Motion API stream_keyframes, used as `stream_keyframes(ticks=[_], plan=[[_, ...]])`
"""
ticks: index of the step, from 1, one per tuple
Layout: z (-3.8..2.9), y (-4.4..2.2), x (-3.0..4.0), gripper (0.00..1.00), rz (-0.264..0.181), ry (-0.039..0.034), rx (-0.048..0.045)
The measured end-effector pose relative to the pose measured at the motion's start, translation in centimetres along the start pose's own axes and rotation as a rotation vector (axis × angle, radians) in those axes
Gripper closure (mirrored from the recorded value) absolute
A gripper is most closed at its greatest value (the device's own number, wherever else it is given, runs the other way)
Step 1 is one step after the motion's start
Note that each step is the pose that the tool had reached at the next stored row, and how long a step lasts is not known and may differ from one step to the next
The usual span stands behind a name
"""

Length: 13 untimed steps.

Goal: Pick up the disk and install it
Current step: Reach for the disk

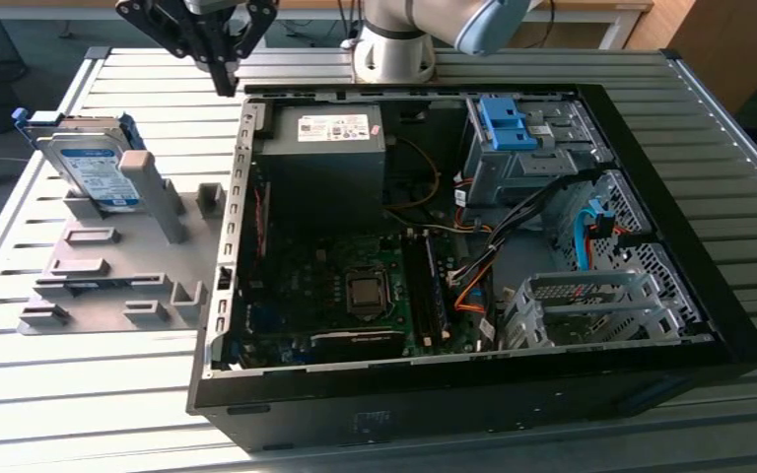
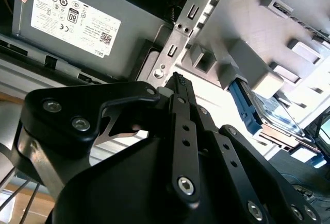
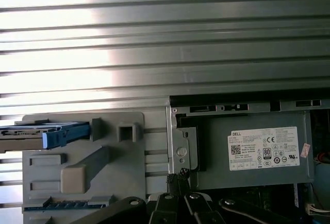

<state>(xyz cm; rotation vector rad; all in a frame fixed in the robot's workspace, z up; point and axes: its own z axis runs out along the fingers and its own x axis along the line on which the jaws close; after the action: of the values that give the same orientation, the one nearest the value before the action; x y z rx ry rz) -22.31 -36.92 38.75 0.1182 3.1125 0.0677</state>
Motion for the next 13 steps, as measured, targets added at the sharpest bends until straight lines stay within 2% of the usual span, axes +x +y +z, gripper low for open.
stream_keyframes(ticks=[13], plan=[[0.06,-0.05,1.39,0.89,0.000,0.0000,0.0001]])
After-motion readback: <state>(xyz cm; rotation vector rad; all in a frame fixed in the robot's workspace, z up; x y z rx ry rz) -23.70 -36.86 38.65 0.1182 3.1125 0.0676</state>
